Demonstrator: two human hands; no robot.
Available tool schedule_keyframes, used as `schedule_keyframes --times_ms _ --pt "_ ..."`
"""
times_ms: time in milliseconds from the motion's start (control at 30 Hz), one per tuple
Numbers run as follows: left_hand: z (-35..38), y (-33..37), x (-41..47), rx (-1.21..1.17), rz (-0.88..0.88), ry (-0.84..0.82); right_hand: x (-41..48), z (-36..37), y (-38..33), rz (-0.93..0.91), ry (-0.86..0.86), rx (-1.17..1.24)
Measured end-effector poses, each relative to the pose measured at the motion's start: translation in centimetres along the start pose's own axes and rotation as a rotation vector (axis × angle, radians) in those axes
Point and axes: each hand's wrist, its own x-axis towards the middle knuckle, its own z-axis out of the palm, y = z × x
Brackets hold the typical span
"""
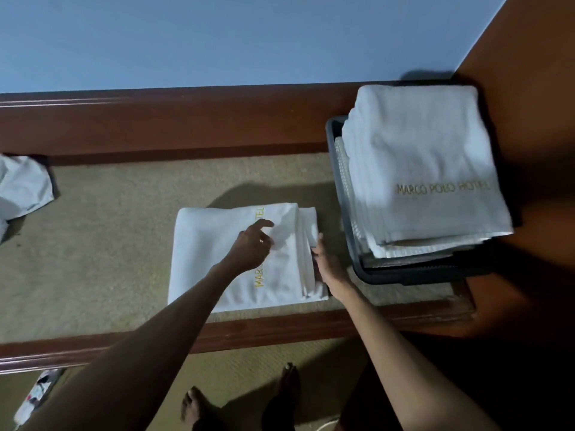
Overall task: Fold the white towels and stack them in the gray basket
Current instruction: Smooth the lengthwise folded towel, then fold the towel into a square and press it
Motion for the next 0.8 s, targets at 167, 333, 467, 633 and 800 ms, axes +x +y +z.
schedule_keyframes --times_ms 167,333,467,633,800 --pt "-3.1 -3.9 -0.4 0.060 -0.059 0.210 -1.5 0.9 -1.4 -0.052 -0.057 -0.346" --pt "-6.1 -7.2 -1.0 0.257 -0.053 0.503 -1.3 -0.1 -2.4 0.029 -0.100 -0.444" --pt "-7.3 -8.7 -1.8 0.291 -0.192 0.508 -1.6 -2.3 -1.7 0.041 -0.089 -0.452" --pt "-6.8 -9.5 -2.6 0.182 -0.405 0.292 -2.3 -2.2 -1.2 -0.041 0.019 -0.539" --pt "-6.8 -10.8 -4.4 -0.081 -0.542 0.071 -3.3 0.9 -1.5 -0.313 0.293 -0.825"
